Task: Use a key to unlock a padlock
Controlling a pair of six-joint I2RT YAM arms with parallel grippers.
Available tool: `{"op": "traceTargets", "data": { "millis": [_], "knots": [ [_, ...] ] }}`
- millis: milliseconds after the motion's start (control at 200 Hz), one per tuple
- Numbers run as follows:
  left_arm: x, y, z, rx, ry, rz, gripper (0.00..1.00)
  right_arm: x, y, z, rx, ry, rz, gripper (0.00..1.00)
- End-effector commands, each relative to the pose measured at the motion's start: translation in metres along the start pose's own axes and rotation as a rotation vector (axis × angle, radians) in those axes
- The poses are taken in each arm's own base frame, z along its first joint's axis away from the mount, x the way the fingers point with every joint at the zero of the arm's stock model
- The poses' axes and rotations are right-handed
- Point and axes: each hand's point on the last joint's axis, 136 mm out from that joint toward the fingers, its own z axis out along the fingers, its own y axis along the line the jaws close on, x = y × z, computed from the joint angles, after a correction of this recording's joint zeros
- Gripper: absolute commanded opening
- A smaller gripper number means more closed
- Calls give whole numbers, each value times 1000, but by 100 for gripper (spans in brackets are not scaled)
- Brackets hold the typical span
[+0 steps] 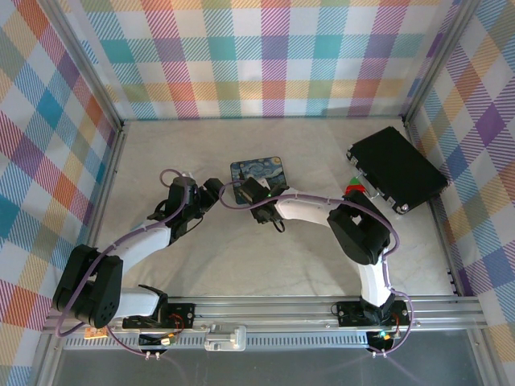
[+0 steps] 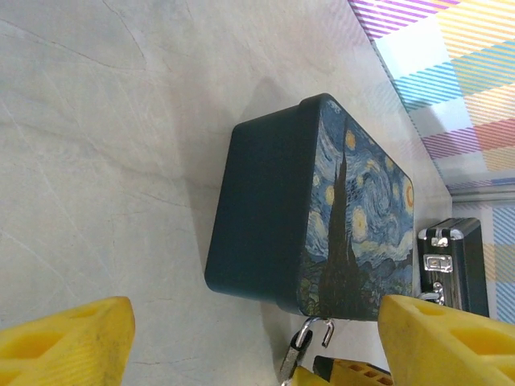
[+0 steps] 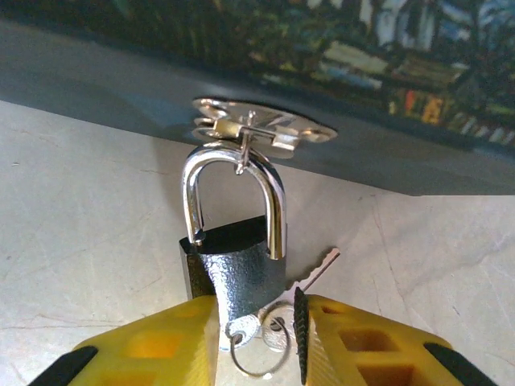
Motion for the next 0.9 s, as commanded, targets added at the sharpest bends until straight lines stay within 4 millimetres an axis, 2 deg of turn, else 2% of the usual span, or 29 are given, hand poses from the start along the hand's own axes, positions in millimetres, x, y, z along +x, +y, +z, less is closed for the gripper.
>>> {"op": "traceTargets", "data": {
  "millis": [0,165,360,605,895],
  "knots": [
    [-6,-4,-4,37,-20,-12,79,0,3,3,-11,-16,-36,33],
    [-9,-2,-6,46,-26,-22,79,4,10,7,-43,-2,-43,39],
    [-13,1,-5,52,-29,-33,79,11,3,19,19,32,-59,39],
    [-17,-3,-1,79,-33,-50,79,15,-1,17,16,24,-43,24],
    [-20,-15,20,125,0,-48,79,12,2,12,-87,20,-59,17]
  ]
}}
